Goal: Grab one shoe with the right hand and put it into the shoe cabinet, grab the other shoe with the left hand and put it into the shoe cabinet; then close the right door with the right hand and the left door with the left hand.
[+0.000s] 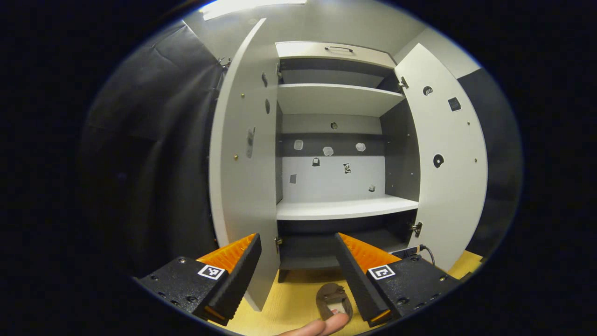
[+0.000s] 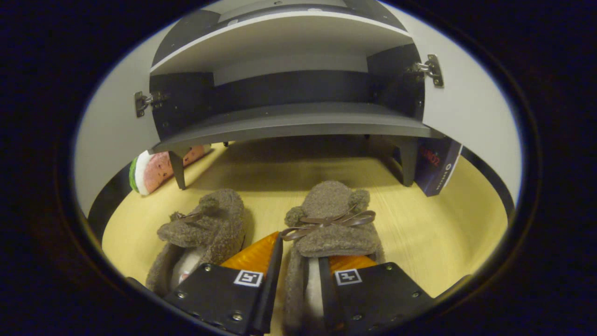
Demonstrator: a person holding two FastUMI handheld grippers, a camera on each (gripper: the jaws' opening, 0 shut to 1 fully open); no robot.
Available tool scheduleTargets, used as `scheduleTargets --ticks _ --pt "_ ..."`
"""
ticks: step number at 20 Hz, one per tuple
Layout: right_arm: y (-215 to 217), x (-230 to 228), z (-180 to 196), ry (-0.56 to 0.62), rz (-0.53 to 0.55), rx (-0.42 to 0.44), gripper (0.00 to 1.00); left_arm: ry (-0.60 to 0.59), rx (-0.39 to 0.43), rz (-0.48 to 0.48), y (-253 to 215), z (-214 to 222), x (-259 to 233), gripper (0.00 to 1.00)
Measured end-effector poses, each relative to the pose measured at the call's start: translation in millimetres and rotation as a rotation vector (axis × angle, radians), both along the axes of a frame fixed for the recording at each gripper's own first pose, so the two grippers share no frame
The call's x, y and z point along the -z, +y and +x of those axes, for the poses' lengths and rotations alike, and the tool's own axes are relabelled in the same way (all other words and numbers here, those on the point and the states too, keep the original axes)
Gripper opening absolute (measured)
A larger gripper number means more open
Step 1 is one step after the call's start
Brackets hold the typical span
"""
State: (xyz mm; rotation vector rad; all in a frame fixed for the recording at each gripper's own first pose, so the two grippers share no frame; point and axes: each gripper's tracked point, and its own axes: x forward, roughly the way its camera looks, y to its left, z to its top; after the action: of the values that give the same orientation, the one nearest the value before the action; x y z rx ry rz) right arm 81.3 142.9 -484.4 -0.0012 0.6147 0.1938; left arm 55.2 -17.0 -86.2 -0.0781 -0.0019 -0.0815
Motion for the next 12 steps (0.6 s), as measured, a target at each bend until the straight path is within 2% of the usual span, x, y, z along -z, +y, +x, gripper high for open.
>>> scheduleTargets --ticks 2,3,7,8,10,12 --pt "6 -9 6 -0.015 0.054 -0.042 0.04 0.012 0.065 0.002 -22 12 6 0.92" --pt "7 -21 5 -0.045 0.074 -0.057 0.04 0.025 0.081 0.006 -27 19 10 0.96" --pt "3 -86 2 -0.195 0.101 -0.108 0.04 0.061 0.096 -0.001 -29 48 27 0.98" --pt "2 -107 1 -0.246 0.086 -0.126 0.04 0.066 0.102 -0.003 -28 53 31 1.00" --pt "-2 -149 2 -0.345 0.050 -0.146 0.00 0.067 0.100 -0.002 -24 63 37 0.98" --pt "-5 -186 0 -0.404 0.038 -0.150 0.01 0.049 0.101 -0.005 -20 69 38 0.98"
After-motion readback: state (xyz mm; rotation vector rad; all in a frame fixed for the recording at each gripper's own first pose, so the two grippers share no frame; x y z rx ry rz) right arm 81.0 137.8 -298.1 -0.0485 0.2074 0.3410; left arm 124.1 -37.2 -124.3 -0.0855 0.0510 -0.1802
